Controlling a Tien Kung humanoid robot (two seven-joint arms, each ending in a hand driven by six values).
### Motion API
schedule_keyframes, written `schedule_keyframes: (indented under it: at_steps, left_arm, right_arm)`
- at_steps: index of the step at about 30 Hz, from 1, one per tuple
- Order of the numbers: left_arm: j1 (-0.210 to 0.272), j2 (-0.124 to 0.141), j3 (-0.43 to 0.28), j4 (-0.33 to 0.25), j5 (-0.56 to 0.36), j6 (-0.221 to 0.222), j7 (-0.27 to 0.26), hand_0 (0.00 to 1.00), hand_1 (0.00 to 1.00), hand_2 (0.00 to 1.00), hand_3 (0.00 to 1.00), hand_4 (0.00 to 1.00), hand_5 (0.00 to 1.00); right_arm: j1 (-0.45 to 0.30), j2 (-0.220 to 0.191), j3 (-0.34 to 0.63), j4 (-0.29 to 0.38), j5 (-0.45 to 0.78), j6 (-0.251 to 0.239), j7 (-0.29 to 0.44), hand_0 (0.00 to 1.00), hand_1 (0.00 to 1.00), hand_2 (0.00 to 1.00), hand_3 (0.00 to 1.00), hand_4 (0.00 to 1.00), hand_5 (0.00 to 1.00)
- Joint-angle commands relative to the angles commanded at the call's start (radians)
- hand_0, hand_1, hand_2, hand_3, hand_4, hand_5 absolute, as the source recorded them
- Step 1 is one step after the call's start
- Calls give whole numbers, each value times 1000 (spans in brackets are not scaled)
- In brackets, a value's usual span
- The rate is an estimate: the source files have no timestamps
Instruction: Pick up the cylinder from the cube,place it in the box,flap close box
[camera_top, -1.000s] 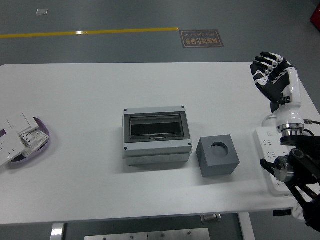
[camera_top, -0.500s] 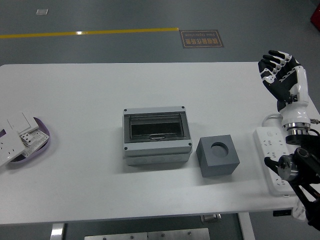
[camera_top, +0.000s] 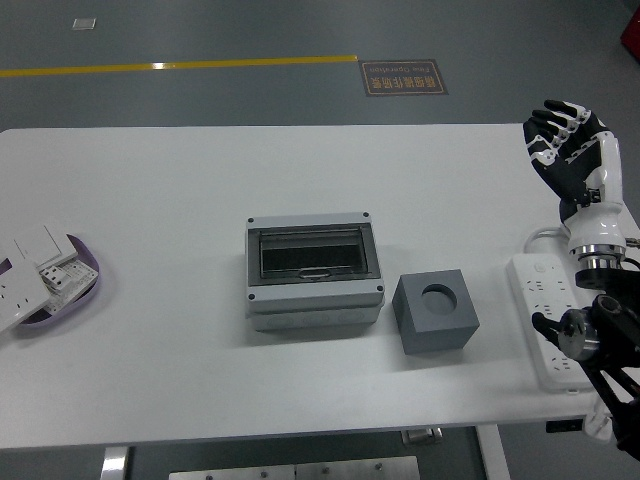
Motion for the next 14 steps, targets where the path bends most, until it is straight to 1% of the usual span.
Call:
schedule_keyframes:
  at_steps: [7, 14]
  left_arm:
    - [0, 4, -13, -9, 21, -2, 1, 593, 620, 614, 635, 683, 210]
    - [-5, 19, -28, -15, 38, -4, -1, 593, 620, 614, 635, 683, 210]
  right_arm:
    - [1, 0, 3, -6, 0, -1, 0, 673, 621, 594, 597, 729, 109]
    - [1, -1, 5, -19, 7, -1, 0, 673, 621, 594, 597, 729, 109]
